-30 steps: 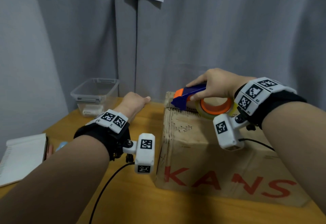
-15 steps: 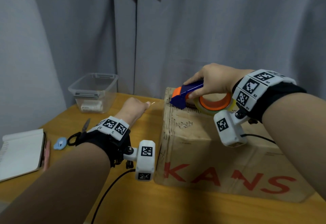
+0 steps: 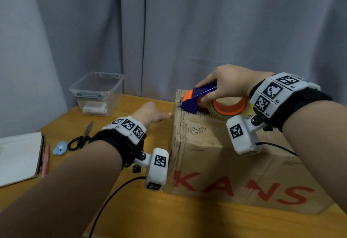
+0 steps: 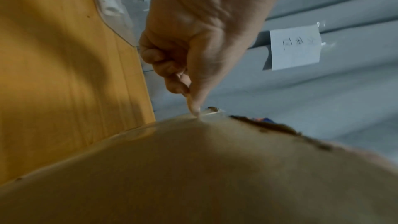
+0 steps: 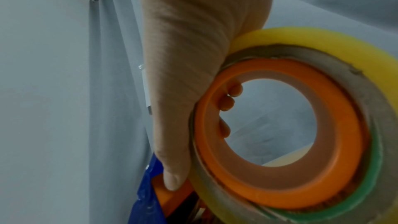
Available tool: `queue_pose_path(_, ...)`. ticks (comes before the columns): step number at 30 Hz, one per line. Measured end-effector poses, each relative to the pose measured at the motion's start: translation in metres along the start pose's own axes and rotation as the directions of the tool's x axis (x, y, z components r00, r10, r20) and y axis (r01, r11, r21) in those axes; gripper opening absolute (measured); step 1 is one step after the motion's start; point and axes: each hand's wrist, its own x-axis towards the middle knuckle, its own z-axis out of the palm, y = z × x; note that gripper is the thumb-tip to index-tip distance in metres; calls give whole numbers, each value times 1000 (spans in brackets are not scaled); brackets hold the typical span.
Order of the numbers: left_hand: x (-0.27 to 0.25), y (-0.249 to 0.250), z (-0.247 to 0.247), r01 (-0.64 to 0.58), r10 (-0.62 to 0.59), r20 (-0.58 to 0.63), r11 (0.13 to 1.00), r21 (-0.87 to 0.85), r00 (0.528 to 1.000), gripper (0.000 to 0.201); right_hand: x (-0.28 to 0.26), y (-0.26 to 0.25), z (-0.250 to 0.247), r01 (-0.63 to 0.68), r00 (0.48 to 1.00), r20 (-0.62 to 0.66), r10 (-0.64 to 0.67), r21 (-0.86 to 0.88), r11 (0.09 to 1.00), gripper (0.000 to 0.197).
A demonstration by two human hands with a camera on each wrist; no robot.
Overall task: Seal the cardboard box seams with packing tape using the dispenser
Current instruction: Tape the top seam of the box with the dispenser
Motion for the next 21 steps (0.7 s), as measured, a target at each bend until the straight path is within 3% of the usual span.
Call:
queue_pose_path(3, 4, 3, 2, -33, 28, 43, 994, 109, 999, 45, 0, 0, 1, -5, 1000, -9, 5, 9, 1000, 49)
queue_pose_path(7, 3, 5, -6, -7, -33, 119, 946, 324, 992, 51, 0, 1, 1, -18, 1000, -13, 18, 22, 1000, 49)
queue_pose_path(9, 1, 7, -11, 3, -78, 133, 872, 489, 988, 64, 0, 1, 2, -19, 1000, -10, 19, 21, 1000, 49)
queue_pose_path(10, 2, 7, -15, -23, -27, 95, 874, 485, 995, 70, 0, 1, 2, -17, 1000, -9, 17, 20, 1000, 48)
queue_pose_path(11, 4, 11, -19, -54, 45, 34, 927, 370, 998, 72, 1, 1, 2, -16, 1000, -9, 16, 22, 1000, 48)
queue_pose_path(13, 0, 24, -25, -175, 171, -46, 980, -96, 984, 71, 1, 1, 2, -14, 1000, -7, 15, 25, 1000, 48)
queue_pose_path(14, -7, 33, -23, -170, 176, -20, 904, -393, 984, 70, 1, 1, 2, -15, 1000, -8, 15, 27, 1000, 48)
queue_pose_path(15, -15, 41, -19, -98, 165, 49, 771, -629, 985, 66, 1, 1, 3, -15, 1000, -12, 16, 29, 999, 48)
queue_pose_path(16, -21, 48, -12, -37, 176, 106, 660, -750, 979, 55, 1, 1, 3, -16, 1000, -18, 16, 29, 999, 48)
queue_pose_path(17, -31, 54, -6, -11, 209, 148, 613, -790, 967, 55, 0, 1, 3, -18, 1000, -23, 18, 25, 1000, 49)
queue_pose_path(21, -46, 60, 10, -53, 306, 163, 591, -805, 938, 70, -1, 1, 4, -20, 999, -28, 20, 0, 1000, 51)
